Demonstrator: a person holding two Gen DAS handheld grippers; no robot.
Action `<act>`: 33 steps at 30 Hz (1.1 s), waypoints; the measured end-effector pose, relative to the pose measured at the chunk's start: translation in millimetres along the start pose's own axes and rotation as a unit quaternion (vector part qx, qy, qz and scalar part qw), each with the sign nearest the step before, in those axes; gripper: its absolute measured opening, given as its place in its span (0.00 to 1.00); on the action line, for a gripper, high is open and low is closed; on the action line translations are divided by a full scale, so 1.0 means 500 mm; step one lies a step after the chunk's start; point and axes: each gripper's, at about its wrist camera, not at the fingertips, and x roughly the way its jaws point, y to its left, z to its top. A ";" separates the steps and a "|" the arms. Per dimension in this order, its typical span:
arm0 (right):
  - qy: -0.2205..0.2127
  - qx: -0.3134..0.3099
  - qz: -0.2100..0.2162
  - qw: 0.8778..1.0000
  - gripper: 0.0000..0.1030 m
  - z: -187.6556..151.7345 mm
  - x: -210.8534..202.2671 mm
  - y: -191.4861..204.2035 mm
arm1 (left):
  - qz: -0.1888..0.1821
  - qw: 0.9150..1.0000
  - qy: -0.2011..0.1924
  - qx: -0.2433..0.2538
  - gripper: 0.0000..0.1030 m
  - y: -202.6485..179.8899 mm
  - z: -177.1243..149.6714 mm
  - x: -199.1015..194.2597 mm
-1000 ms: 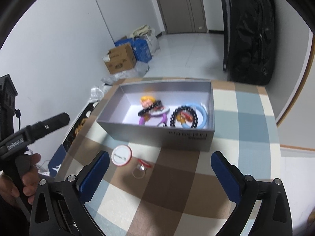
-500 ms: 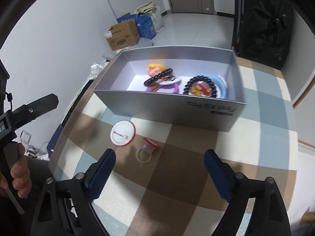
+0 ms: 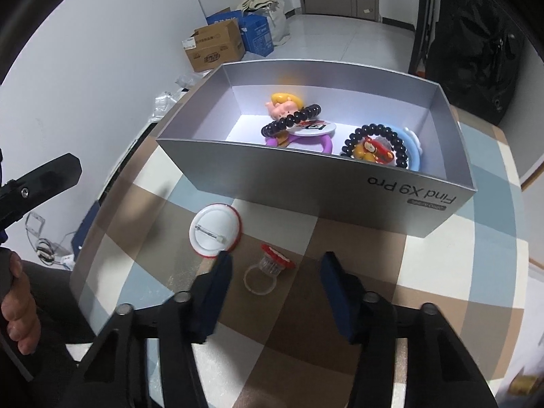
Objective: Organize jewelry
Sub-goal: 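Withdraw both tools from the box over the remaining items, then grasp the clear red-topped ring box with right tool while left grasps the white badge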
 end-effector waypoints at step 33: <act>-0.054 0.037 0.019 0.998 0.18 -0.032 -0.107 -0.073 | -0.028 0.996 0.071 0.053 0.86 -0.096 -0.034 0.076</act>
